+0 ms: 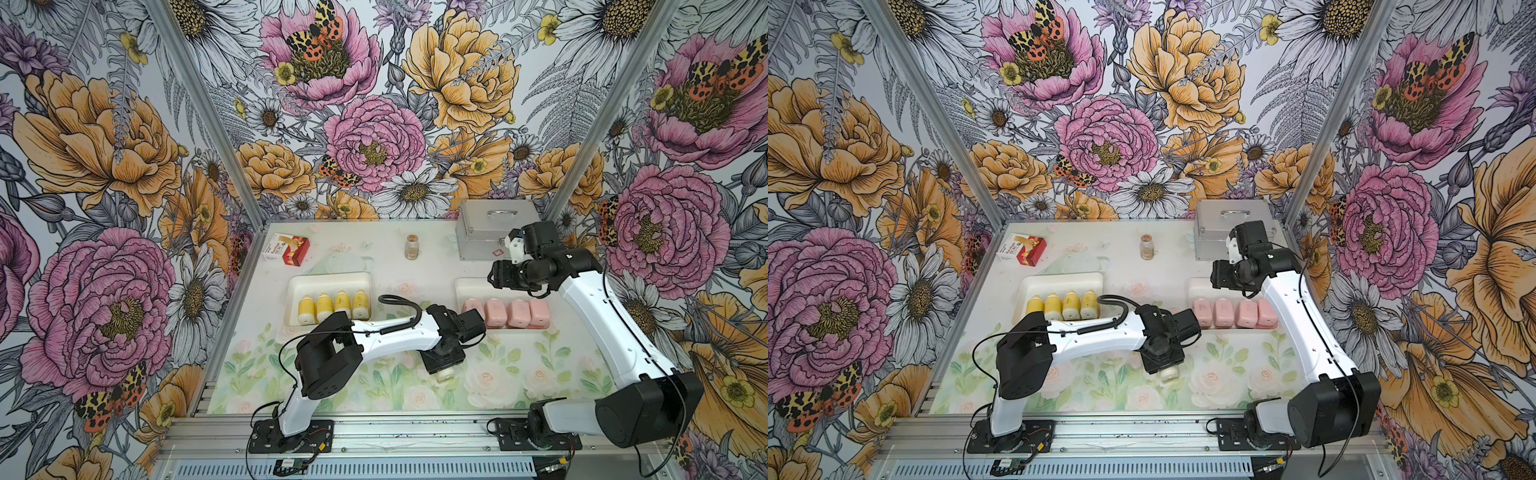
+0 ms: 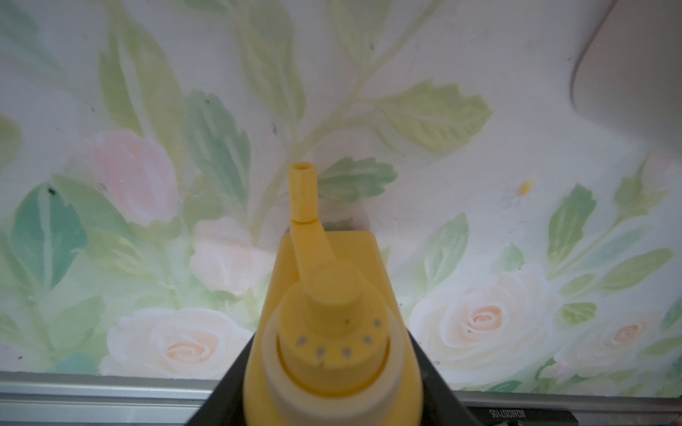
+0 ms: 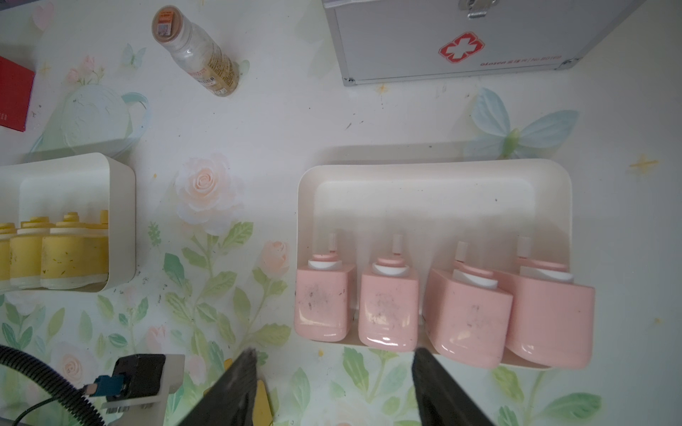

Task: Place the pencil sharpeners by color into the storage box
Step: Pick up the pencil sharpener from the center of the board.

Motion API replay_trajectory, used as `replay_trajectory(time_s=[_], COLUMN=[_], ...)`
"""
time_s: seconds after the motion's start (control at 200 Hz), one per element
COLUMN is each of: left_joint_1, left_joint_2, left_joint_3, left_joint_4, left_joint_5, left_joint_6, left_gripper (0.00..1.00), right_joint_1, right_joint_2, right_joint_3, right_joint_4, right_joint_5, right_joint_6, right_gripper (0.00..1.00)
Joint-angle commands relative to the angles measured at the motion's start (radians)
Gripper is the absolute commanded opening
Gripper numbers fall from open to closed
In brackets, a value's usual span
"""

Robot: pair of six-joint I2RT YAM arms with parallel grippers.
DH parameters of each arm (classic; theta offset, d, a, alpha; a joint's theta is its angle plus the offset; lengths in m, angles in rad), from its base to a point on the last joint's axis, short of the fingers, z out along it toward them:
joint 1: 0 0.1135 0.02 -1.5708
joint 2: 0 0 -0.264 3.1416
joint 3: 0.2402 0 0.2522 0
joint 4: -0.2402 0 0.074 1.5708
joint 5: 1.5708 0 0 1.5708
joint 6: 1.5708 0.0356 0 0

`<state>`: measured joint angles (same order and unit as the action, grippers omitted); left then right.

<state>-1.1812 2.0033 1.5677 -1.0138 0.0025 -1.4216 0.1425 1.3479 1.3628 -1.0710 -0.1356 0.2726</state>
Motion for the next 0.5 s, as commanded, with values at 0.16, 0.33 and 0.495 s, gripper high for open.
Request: replay_trajectory(time_s=[0.16, 0.33, 0.495], left_joint_1=[0.021, 0.065, 0.136], left_joint_2=[-0.123, -0.248, -0.358], left_joint_3=[-0.106, -0.154, -0.156], left_joint_4=[-0.007, -0.066, -0.172], left_joint_5=[-0.021, -0.052, -0.090], left_joint_6=[0.031, 0.077, 0.148], left_gripper=[0.33, 0.33, 0.33], right_joint_1=[-0.008, -0.006, 0.008], right_joint_2=[-0.019, -0.010, 0.016], right_joint_3=[-0.004, 0.002, 0.016], right_joint_4=[0.019, 0.018, 0.016], right_joint_5=[-0.007, -0.010, -0.008], right_joint_6=[0.018, 0.022, 0.020], right_gripper=[0.68, 0.68, 0.68])
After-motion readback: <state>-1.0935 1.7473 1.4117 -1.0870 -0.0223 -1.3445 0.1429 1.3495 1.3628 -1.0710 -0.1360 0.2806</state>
